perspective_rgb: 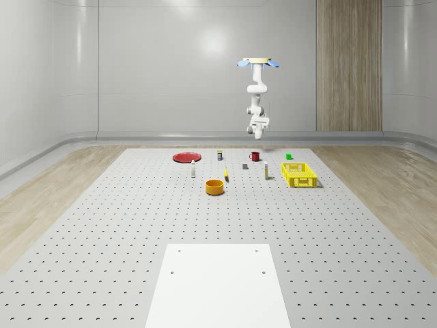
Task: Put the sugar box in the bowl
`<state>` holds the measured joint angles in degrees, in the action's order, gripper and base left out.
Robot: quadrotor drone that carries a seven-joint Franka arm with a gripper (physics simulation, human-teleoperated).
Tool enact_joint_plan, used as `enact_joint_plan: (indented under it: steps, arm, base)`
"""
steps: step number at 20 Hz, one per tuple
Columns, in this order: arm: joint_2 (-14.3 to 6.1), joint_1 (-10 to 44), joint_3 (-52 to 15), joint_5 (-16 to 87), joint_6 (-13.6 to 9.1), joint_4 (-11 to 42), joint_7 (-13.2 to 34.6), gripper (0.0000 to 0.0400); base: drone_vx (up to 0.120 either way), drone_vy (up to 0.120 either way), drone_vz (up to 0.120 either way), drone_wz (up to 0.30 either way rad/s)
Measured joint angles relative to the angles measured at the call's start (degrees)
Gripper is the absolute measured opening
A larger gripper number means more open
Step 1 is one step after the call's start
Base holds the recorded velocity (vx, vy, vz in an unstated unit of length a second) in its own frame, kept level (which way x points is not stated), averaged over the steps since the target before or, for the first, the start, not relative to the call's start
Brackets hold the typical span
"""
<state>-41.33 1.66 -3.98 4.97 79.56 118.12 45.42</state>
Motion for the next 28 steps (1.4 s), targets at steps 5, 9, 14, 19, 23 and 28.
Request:
enact_joint_plan:
  steps: [5, 9, 14, 19, 23, 28]
  arm:
    - [-0.3, 1.5, -4.8, 6.8, 0.3, 0.9, 0.9, 0.0400]
    - [-1.0, 4.0, -12.5, 17.8, 0.9, 3.6, 2.5, 0.0400]
    - [-3.4, 10.0, -28.5, 42.5, 2.1, 14.1, 7.4, 0.0400]
    - [-7.5, 21.2, -45.9, 74.6, 0.9, 32.3, 18.2, 0.0400]
    - [-10.6, 33.5, -55.5, 93.6, -4.0, 42.1, 28.1, 0.0400]
    - [-14.0, 46.0, -62.3, 104.6, -9.8, 46.5, 36.6, 0.0400]
  base:
    - [0.120, 0.000, -0.008, 0.000]
    - [0.120, 0.000, -0.120, 0.000]
    - [0.120, 0.000, -0.120, 0.000]
    - [0.120, 0.000, -0.120, 0.000]
    - [0.120, 0.000, -0.120, 0.000]
    - [0.120, 0.000, -0.120, 0.000]
